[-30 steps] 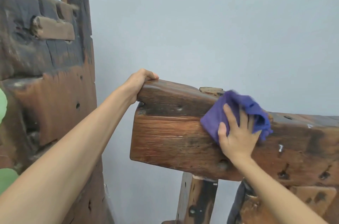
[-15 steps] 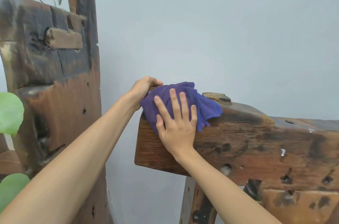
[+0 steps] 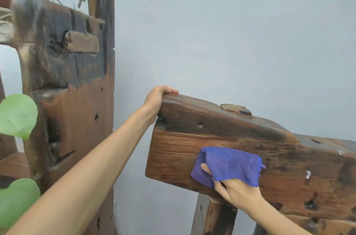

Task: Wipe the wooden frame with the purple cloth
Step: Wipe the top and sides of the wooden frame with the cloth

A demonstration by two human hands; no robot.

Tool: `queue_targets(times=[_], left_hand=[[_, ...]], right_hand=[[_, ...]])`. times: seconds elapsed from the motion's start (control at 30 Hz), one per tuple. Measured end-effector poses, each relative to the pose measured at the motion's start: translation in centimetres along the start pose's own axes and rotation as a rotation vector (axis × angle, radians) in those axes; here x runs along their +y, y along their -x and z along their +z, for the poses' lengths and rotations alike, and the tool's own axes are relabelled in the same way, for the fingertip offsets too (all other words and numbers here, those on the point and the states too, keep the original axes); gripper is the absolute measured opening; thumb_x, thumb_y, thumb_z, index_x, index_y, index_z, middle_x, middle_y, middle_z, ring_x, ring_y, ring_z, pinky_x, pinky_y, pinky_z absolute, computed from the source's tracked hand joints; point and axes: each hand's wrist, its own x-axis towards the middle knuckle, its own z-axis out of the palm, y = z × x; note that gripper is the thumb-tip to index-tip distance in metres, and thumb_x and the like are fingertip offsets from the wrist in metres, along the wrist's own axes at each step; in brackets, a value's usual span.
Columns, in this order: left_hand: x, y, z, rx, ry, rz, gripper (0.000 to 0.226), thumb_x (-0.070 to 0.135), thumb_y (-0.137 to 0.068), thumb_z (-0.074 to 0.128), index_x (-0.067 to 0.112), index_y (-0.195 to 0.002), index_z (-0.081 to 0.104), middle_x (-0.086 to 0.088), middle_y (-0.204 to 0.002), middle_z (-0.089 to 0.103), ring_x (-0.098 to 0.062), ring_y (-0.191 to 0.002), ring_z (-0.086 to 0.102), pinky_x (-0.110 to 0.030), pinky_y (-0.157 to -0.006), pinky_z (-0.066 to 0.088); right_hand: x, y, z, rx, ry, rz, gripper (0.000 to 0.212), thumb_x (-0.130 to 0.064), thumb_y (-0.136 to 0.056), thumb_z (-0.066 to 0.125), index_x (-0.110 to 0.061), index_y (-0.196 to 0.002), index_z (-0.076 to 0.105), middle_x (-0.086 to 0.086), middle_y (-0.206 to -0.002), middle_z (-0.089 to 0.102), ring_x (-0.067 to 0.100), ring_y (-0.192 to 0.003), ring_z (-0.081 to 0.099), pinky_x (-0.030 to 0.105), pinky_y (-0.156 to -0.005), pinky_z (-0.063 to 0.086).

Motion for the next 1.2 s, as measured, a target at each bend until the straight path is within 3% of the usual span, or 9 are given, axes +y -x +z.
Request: queue_targets(times=[0.13,0.33,0.5,0.63,0.8,0.87,0.97,1.1,1.2], left_hand=[[0.1,0.2,-0.1,0.019,0.022,0.016,0.037,0.029,-0.091,0.047,0.02,-0.074,0.078,-0.002,-0.087,0.073,-0.021,-0.072,0.059,-0.027,-0.058,0.042],[-0.4,-0.3,-0.5,-0.124,0.319,-0.055,0.062,0.049,-0.107,0.021,0.012,-0.101,0.07,-0.012,-0.091,0.074,-0.024,-0.087,0.068,-0.034,-0.08,0.051],[-0.2,-0.6,-0.8,-0.07,0.007,0.019,0.052,0.033,-0.107,0.025,0.016,-0.12,0.072,-0.004,-0.101,0.076,-0.02,-0.08,0.068,-0.017,-0.049,0.05],[1.5,0.2,-2.0,-0.143,-0.5,0.02,0.037,0.047,-0.104,0.035,0.031,-0.113,0.068,0.004,-0.1,0.071,-0.014,-0.08,0.062,-0.029,-0.062,0.044],[3.6,0.0,2.4,-0.086,-1.211,0.345,0.046,0.051,-0.101,0.032,0.02,-0.095,0.065,-0.005,-0.11,0.066,-0.029,-0.102,0.056,-0.041,-0.083,0.04],[3.5,0.6,6.8,-0.249,-1.304,0.409,0.054,0.058,-0.099,0.023,0.022,-0.097,0.064,-0.006,-0.117,0.068,-0.031,-0.106,0.056,-0.042,-0.087,0.04],[1.3,1.5,14.1,-0.471,-1.408,0.394,0.067,0.066,-0.099,0.01,0.03,-0.132,0.056,-0.007,-0.137,0.062,-0.032,-0.125,0.055,-0.048,-0.106,0.039],[-0.9,1.7,20.9,-0.276,-1.614,0.322,0.082,0.075,-0.094,0.006,0.022,-0.143,0.045,-0.02,-0.143,0.052,-0.04,-0.132,0.048,-0.054,-0.108,0.033],[-1.2,1.7,24.2,-0.312,-1.663,0.234,0.081,0.071,-0.096,0.006,0.021,-0.147,0.046,-0.024,-0.153,0.04,-0.041,-0.147,0.027,-0.069,-0.112,0.018]], right_hand=[[-4.0,-7.2,-2.4,0.218,-0.056,-0.021,0.025,-0.04,-0.09,0.058,-0.033,-0.1,0.081,-0.008,-0.09,0.078,0.022,-0.079,0.073,0.03,-0.058,0.052],[-8.1,-18.7,-7.8,0.386,-0.093,0.144,0.048,-0.047,-0.099,0.046,-0.04,-0.145,0.055,-0.002,-0.125,0.071,0.02,-0.105,0.065,0.035,-0.08,0.05],[-5.5,-21.6,-9.2,0.267,-0.069,0.184,0.053,-0.062,-0.098,0.028,-0.041,-0.124,0.069,-0.012,-0.102,0.078,0.022,-0.087,0.074,0.029,-0.057,0.046],[-1.1,-17.5,-9.2,0.347,-0.016,0.239,0.041,-0.058,-0.097,0.04,-0.044,-0.114,0.074,-0.021,-0.095,0.078,0.013,-0.078,0.076,0.021,-0.052,0.03],[4.3,-11.7,-7.9,0.357,-0.013,0.351,0.047,-0.051,-0.101,0.04,-0.03,-0.119,0.078,-0.008,-0.118,0.077,0.012,-0.112,0.072,0.024,-0.071,0.054],[5.9,-10.1,-8.1,0.348,0.007,0.409,0.047,-0.05,-0.1,0.04,-0.03,-0.121,0.077,-0.007,-0.118,0.077,0.011,-0.109,0.074,0.024,-0.07,0.055],[8.5,-8.0,-8.9,0.307,0.037,0.485,0.048,-0.051,-0.099,0.038,-0.031,-0.118,0.077,-0.01,-0.104,0.08,0.01,-0.092,0.076,0.017,-0.062,0.039],[11.6,-6.3,-9.3,0.134,-0.012,0.553,0.056,-0.059,-0.097,0.021,-0.034,-0.11,0.07,-0.013,-0.107,0.076,0.013,-0.102,0.071,0.023,-0.067,0.031],[14.9,-5.1,-9.5,-0.017,-0.18,0.604,0.062,-0.065,-0.093,0.017,-0.043,-0.131,0.06,-0.015,-0.128,0.069,0.02,-0.119,0.064,0.034,-0.075,0.04]])
